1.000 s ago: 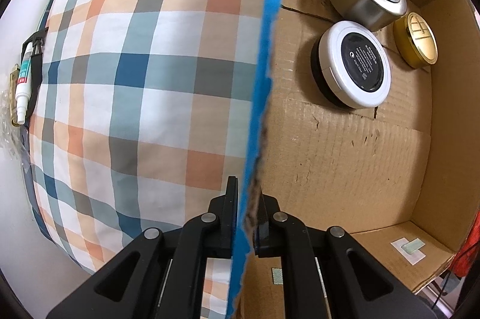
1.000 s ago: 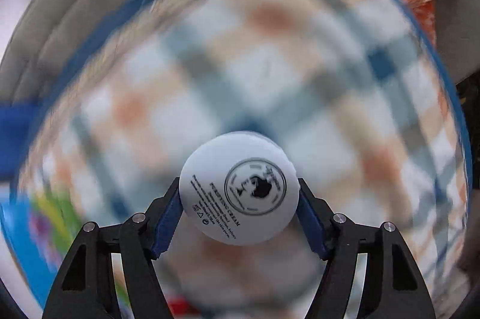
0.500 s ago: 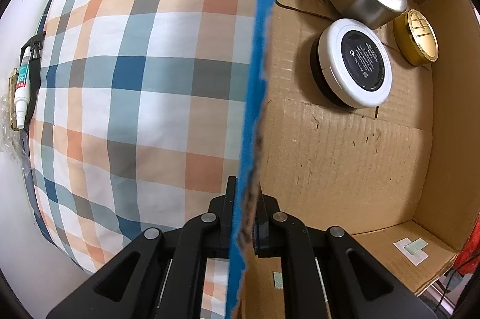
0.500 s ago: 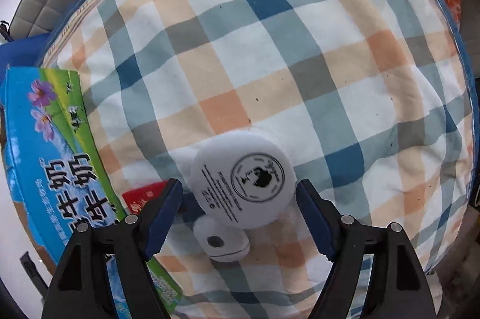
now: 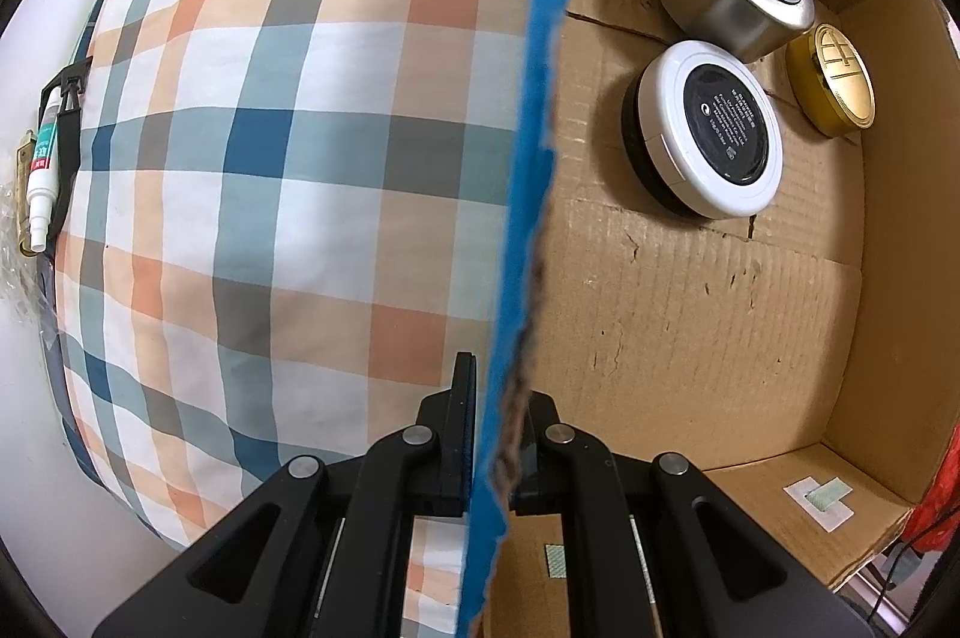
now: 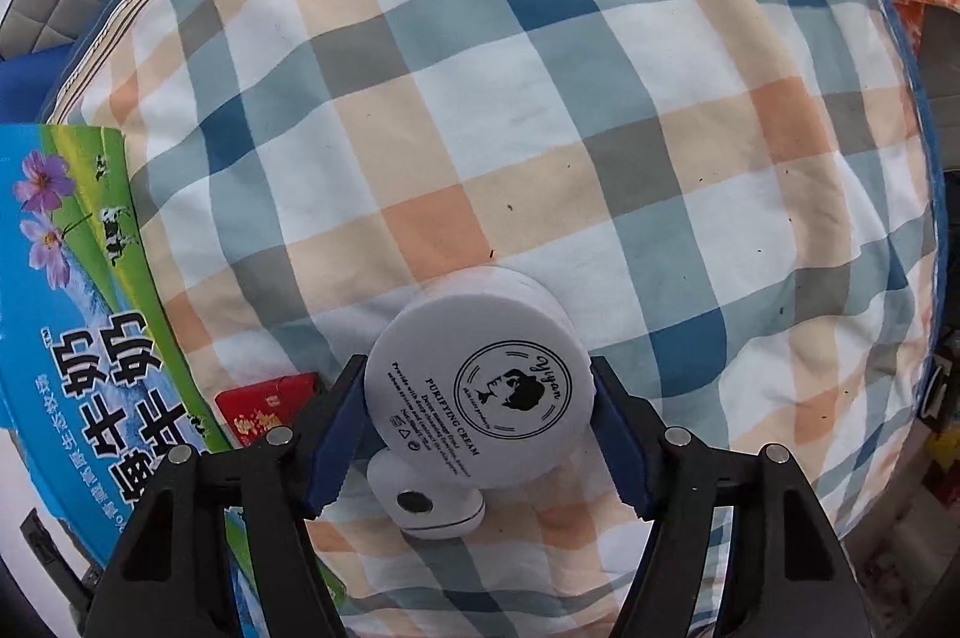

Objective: Organize rigid objects
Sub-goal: 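Carry the white cream jar into the box beside the black-lid jar, release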

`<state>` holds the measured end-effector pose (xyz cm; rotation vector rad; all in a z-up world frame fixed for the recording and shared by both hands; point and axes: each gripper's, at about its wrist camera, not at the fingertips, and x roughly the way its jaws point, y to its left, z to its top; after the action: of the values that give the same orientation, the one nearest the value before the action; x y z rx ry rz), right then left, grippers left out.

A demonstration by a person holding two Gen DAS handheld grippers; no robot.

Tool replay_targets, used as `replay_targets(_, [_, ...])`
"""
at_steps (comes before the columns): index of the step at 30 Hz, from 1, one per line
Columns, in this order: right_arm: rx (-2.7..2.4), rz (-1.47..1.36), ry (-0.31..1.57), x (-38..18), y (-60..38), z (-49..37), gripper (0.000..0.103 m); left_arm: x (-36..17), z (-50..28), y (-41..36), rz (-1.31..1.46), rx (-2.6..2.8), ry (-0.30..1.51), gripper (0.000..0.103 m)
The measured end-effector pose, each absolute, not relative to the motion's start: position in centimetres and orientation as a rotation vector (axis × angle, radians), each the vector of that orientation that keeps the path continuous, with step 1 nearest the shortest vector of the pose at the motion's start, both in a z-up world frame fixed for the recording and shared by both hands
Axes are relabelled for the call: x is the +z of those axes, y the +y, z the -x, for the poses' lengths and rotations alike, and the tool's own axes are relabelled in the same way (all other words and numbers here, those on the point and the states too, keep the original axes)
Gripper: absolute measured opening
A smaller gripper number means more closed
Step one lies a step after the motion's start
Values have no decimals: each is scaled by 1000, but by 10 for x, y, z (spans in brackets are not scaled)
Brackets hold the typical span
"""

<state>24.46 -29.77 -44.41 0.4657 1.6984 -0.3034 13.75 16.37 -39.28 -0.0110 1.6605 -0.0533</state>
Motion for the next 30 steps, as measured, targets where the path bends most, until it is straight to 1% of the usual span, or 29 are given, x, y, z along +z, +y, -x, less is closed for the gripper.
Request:
replay_targets(3, [-281, -468, 1680, -428, -292, -240, 72, -392, -137, 164, 11, -54, 1659, 5])
replay_targets(15, [-31, -497, 1536, -317, -233, -238, 72, -391, -137, 173, 50, -65, 1660, 5])
replay_targets(17, [23, -497, 1519, -302, -211, -238, 72, -391, -137, 174, 50, -66, 1658, 5])
replay_targets(22, [136, -492, 1511, -288, -169, -237, 72, -388, -138, 177, 56, -69, 1654, 5])
replay_targets(30, [216, -487, 1529, -294, -117, -235, 72, -387, -136, 178, 63, -72, 1655, 5])
